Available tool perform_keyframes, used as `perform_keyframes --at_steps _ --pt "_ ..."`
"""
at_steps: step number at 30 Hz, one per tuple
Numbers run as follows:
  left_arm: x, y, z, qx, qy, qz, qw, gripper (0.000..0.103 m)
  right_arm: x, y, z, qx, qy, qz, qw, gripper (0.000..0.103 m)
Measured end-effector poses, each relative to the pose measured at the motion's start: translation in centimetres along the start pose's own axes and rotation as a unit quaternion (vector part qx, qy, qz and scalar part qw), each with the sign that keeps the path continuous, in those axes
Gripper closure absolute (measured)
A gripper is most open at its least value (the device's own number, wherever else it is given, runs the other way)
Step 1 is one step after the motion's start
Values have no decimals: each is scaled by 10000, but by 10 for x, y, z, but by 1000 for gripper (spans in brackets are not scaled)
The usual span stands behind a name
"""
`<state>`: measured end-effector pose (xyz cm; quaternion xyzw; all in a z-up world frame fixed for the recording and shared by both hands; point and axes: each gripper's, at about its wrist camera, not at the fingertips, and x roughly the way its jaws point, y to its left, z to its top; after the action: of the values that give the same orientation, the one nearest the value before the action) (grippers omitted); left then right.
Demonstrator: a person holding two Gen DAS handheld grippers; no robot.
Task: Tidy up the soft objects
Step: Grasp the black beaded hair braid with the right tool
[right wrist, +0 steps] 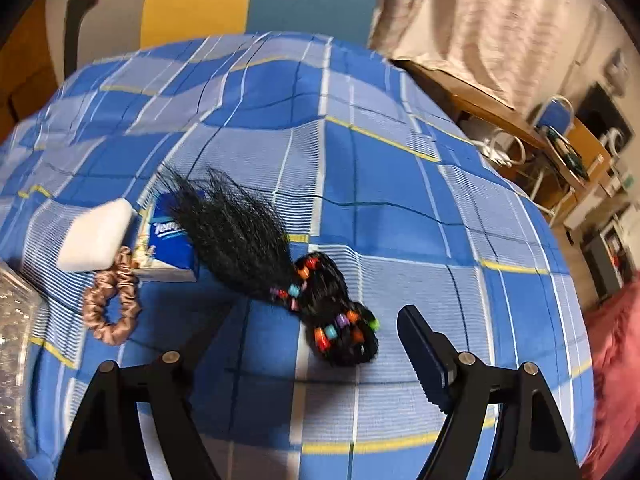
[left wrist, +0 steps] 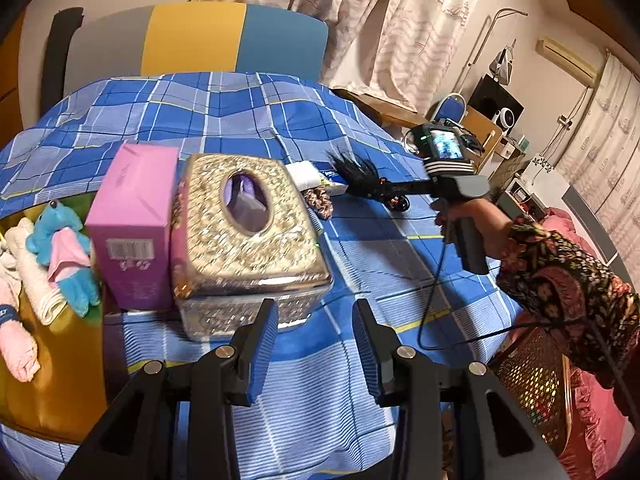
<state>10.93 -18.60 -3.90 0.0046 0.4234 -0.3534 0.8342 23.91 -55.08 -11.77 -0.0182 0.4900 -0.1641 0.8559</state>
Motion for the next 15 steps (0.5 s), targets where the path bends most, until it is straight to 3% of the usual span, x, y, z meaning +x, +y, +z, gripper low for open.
perform_keyframes --at_steps 7,8,12,15 --pt "7 -15 13 109 6 -47 9999 65 27 8 -3 -339 204 -61 9992 26" --pt "8 -17 15 125 14 -54 9999 65 29 8 -5 -345 225 -71 9991 30" --pt "12 -29 26 83 52 -265 9996 65 26 4 -13 -183 366 79 9991 71" --pt "18 -44 37 187 36 -321 9993 65 18 0 -23 -63 434 191 9989 72"
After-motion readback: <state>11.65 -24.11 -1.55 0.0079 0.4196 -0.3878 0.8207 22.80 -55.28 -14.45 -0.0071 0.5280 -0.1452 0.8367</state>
